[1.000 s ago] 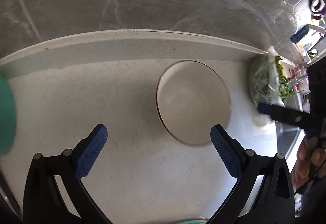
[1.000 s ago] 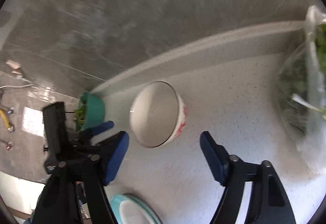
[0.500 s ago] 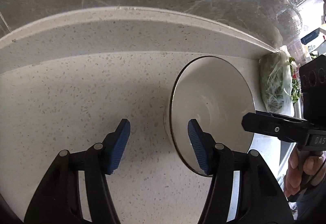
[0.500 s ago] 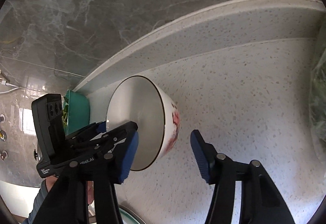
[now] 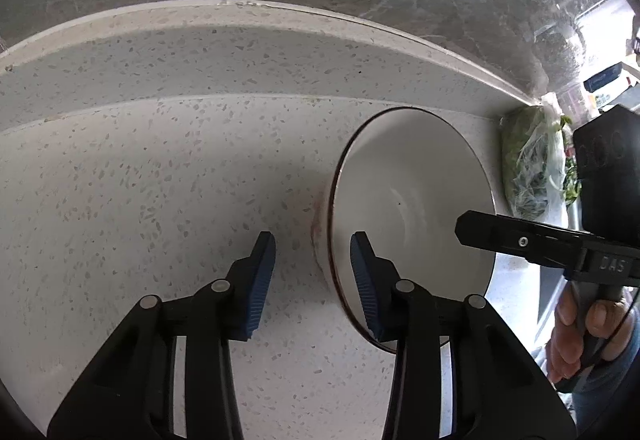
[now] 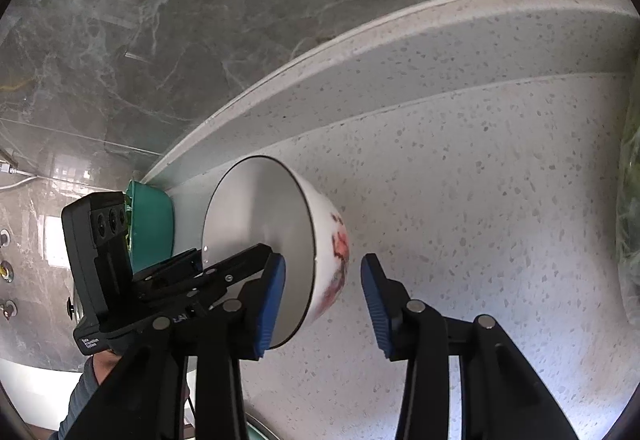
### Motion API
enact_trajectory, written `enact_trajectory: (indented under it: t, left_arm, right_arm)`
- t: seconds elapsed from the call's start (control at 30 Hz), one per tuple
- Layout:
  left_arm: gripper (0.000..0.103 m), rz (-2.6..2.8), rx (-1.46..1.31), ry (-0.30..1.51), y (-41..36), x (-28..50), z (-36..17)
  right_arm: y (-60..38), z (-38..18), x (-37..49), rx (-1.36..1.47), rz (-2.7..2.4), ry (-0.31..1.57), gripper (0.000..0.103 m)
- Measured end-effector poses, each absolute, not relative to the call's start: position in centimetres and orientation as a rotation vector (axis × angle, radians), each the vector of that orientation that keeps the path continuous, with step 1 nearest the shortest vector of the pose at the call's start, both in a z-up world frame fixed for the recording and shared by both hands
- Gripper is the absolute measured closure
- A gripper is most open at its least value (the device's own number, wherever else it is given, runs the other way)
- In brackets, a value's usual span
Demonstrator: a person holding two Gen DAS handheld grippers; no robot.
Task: Organize plates and bowls
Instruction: 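Lift the red-flower bowl and carry it over the nested white bowls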
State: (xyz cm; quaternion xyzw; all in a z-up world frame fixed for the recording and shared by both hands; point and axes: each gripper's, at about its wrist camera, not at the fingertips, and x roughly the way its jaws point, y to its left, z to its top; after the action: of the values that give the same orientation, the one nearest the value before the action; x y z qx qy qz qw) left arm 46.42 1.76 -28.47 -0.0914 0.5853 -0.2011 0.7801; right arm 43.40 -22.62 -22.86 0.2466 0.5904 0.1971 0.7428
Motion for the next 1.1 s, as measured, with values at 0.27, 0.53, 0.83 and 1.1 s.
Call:
enact_trajectory:
  t: [0.27, 0.53, 0.83, 1.1]
  left_arm:
    - [0.085, -0.507, -0.231, 1.284, 2.4, 47.2, -28.4]
    - [0.086, -0.518, -0.219, 1.302, 2.1, 47.6, -28.5]
    - [0.086, -0.519, -0.221, 1.314, 0.9, 47.1, -27.6]
    - [0.086, -0.512, -0.213, 1.325, -0.8, 45.6, -26.2]
  right_arm:
    - [-23.5, -23.6, 43.7, 0.571, 0.464, 1.312, 0.078]
    - [-24.0, -23.9, 43.7, 0.585, 0.487, 1.318, 0.079]
    - [-24.8, -23.4, 43.3, 0.596, 0.469, 1.324, 0.082]
    - [-26.0, -22.1, 42.2, 0.621, 0.458, 1.318, 0.082]
